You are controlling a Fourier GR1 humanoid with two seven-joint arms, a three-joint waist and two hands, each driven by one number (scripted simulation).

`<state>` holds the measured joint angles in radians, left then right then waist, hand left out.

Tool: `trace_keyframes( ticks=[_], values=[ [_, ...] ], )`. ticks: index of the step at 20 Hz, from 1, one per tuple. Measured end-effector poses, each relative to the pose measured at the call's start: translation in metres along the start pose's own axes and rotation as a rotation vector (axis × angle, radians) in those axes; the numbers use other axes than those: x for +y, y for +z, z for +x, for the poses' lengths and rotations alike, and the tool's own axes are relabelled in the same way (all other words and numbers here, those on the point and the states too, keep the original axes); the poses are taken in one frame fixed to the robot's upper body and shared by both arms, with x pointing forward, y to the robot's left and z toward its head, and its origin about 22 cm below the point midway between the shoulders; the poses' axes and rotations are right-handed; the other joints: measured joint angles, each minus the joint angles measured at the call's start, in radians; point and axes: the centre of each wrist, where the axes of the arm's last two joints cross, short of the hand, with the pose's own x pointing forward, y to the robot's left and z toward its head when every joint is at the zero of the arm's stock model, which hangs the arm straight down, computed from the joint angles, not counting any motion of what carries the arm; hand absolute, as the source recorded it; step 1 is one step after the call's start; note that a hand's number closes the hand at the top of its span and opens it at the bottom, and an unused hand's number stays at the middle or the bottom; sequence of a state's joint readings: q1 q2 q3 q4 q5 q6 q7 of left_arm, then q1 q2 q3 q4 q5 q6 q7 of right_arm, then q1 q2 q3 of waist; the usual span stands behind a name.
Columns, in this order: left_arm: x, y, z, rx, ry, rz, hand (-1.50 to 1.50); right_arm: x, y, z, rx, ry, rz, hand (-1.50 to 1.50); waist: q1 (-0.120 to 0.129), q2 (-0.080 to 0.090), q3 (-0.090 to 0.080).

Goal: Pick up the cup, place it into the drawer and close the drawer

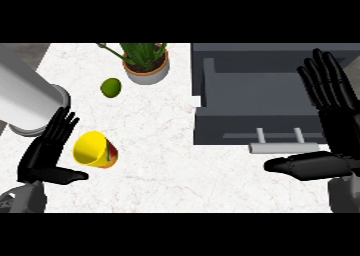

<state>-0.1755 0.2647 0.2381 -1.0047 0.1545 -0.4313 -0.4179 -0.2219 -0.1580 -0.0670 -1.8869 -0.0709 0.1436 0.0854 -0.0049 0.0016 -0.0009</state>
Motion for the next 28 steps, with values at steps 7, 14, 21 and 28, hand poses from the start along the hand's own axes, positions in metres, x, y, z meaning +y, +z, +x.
trace_keyframes(
  ticks=[7, 14, 21, 28],
  values=[
    [0.016, 0.01, -0.04, 0.03, -0.027, 0.03, -1.5, -0.012, -0.007, 0.004, -0.004, -0.006, 0.002, -1.5, -0.005, 0.002, 0.0],
    [0.018, 0.016, -0.064, 0.064, -0.06, 0.069, -1.5, -0.018, -0.011, 0.008, -0.006, -0.008, 0.014, -1.5, -0.012, 0.005, -0.002],
    [0.015, 0.014, -0.07, 0.055, -0.062, 0.076, -1.5, -0.016, -0.016, 0.012, -0.005, -0.008, 0.013, -1.5, -0.018, 0.007, -0.003],
    [0.005, 0.015, -0.078, 0.044, -0.068, 0.067, -1.5, -0.015, -0.014, 0.008, -0.008, -0.014, 0.018, -1.5, -0.023, 0.009, -0.004]
  ],
)
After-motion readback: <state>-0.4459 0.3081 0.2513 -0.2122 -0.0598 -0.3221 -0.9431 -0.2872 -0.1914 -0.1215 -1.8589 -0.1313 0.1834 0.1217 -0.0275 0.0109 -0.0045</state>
